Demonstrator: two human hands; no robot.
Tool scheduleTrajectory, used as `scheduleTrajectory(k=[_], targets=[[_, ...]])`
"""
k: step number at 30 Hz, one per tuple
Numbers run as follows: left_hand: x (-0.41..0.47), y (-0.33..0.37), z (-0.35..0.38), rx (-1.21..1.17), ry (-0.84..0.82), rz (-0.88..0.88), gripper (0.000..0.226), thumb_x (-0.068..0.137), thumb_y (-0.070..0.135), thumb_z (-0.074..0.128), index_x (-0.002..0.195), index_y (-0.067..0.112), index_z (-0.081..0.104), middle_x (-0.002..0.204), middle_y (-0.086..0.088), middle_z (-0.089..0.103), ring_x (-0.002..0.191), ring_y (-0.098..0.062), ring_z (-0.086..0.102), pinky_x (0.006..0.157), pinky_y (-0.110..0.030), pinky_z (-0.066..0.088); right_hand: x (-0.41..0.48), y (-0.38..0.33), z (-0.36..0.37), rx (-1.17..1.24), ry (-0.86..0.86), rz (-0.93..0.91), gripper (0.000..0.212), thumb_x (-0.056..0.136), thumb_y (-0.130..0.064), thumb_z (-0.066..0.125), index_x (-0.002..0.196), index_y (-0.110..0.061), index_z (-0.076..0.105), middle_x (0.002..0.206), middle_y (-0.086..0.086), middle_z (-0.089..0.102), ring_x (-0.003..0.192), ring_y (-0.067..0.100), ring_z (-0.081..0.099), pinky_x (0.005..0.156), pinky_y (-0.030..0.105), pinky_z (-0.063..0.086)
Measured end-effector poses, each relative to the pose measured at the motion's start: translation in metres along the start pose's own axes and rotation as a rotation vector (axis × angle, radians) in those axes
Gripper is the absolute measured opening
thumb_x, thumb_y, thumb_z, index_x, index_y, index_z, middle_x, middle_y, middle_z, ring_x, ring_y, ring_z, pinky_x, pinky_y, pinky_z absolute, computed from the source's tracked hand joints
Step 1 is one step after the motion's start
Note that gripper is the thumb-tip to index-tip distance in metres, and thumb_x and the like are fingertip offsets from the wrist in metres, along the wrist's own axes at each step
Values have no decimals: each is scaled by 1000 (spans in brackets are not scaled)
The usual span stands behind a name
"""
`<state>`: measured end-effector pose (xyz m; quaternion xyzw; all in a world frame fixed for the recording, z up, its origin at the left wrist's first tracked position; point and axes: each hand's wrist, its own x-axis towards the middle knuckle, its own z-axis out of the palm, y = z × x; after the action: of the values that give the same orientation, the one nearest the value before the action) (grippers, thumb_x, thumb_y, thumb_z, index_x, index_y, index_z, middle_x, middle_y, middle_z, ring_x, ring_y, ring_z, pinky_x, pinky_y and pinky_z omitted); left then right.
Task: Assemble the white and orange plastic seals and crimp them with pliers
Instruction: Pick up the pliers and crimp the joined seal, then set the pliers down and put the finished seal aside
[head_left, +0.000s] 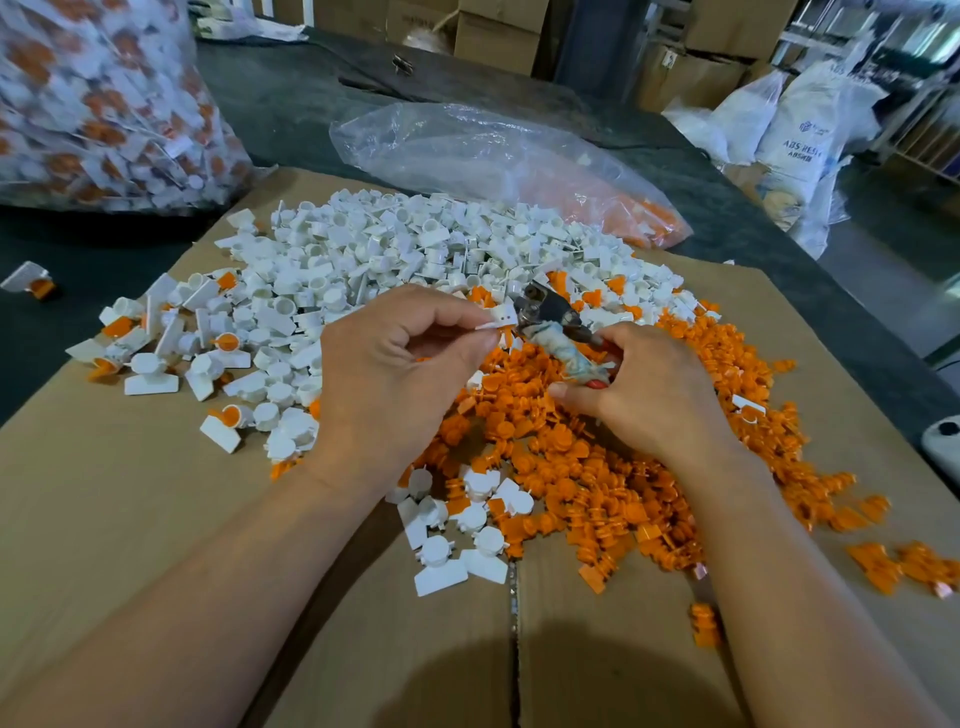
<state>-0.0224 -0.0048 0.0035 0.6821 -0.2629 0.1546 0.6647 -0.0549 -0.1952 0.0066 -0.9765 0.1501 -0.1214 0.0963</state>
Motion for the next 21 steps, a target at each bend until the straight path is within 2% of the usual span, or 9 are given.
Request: scheduleTrajectory(k=[4,7,11,15,21], targets=[[5,2,-2,-218,-30,-263,27,80,-5,64,89,21,66,58,5,62,57,-14,65,53,-20,52,0,1,2,-21,-23,4,75,67,-60,68,126,-16,51,122,5,55,111,22,50,77,27,31],[11,1,-5,-345,-14,-446,25,83,-9,57,85,14,67,52,0,58,45,-13,59,44,-18,46,1,1,3,-24,-31,-1,76,67,-60,68,125,-15,52,121,5,56,110,23,50,75,27,31],[16,1,-5,-470,6,-665,23,86,-6,51,78,9,67,49,1,59,39,-8,55,38,-15,43,2,2,5,-49,-73,-10,76,67,-62,66,124,-15,52,118,5,57,108,22,51,74,27,30],[19,2,-5,-573,14,-776,14,86,1,55,78,5,66,49,-1,61,40,-7,57,38,-13,44,2,2,6,-67,-108,-18,76,67,-65,64,124,-15,51,118,5,56,107,21,50,74,27,30],[20,3,-7,-645,49,-869,19,88,2,52,74,3,65,46,-1,57,37,-6,54,35,-12,42,1,3,7,-81,-137,-26,79,67,-66,62,126,-15,50,121,7,54,110,22,49,75,27,30]])
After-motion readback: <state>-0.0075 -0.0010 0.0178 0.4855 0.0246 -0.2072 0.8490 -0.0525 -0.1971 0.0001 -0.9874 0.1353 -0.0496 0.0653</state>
